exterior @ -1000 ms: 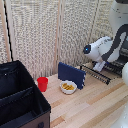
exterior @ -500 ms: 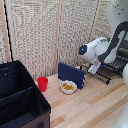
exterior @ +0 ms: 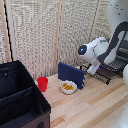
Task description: With care, position your gripper close to the oven tray handle. Make sure to grip the handle tightly. Delicately and attentively pull the tray out from the oven.
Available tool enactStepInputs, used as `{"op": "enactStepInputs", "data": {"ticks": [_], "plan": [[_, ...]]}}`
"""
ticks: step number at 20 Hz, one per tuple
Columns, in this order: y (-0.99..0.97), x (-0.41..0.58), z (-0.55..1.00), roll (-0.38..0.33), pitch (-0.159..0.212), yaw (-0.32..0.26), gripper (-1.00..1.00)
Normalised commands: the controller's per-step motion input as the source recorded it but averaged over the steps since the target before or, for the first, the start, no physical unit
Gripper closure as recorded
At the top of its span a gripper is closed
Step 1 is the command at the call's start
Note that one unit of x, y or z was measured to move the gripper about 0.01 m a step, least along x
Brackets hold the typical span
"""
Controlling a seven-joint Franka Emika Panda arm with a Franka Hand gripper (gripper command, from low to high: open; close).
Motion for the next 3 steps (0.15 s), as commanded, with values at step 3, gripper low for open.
{"op": "enactStepInputs", "data": {"ticks": [3], "plan": [[0.08, 0.013, 0.24, 0.056, 0.0, -0.065, -1.0]]}}
